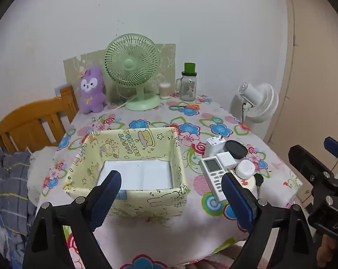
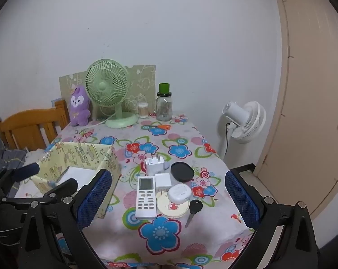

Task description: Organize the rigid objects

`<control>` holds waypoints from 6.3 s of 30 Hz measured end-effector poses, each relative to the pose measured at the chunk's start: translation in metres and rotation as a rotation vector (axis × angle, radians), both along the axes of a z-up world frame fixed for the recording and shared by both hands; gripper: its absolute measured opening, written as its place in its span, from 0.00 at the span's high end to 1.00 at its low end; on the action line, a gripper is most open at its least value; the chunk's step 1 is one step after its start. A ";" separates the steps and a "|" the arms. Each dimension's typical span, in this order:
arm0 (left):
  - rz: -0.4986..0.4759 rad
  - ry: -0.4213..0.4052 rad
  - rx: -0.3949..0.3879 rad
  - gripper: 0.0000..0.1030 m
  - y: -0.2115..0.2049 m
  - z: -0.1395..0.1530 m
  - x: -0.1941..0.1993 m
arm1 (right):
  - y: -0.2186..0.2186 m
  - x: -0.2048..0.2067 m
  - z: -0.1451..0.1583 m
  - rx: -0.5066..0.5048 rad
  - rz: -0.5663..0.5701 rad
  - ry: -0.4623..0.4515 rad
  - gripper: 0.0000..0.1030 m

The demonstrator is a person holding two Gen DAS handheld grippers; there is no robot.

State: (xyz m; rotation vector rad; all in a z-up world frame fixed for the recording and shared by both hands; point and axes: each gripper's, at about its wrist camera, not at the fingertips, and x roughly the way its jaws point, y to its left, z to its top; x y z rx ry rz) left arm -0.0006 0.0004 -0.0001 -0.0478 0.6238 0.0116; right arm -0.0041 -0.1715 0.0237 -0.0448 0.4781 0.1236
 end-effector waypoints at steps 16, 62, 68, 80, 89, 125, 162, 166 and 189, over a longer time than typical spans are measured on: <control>-0.068 -0.018 0.026 0.11 -0.016 0.005 -0.003 | -0.019 0.009 -0.003 0.052 -0.040 0.045 0.01; 0.004 -0.060 0.051 0.09 -0.010 0.007 0.004 | -0.016 0.015 -0.009 0.033 -0.006 0.061 0.01; 0.001 -0.055 0.047 0.09 -0.010 0.006 0.005 | -0.017 0.016 -0.010 0.048 0.005 0.068 0.01; 0.027 -0.021 0.030 0.09 -0.007 -0.001 0.009 | -0.016 0.017 -0.011 0.039 0.012 0.069 0.01; 0.040 -0.028 0.034 0.09 -0.008 -0.001 0.009 | -0.015 0.025 -0.015 0.048 0.027 0.075 0.01; -0.126 0.124 0.068 0.26 -0.095 -0.054 0.075 | -0.061 0.079 -0.065 0.020 0.000 0.176 0.18; -0.087 0.268 0.014 0.49 -0.098 -0.116 0.117 | -0.033 0.162 -0.151 0.034 0.082 0.469 0.35; -0.081 0.272 -0.001 0.49 -0.097 -0.116 0.121 | -0.029 0.163 -0.150 0.046 0.085 0.465 0.43; -0.084 0.252 0.012 0.55 -0.097 -0.105 0.104 | -0.035 0.142 -0.135 0.059 0.050 0.448 0.43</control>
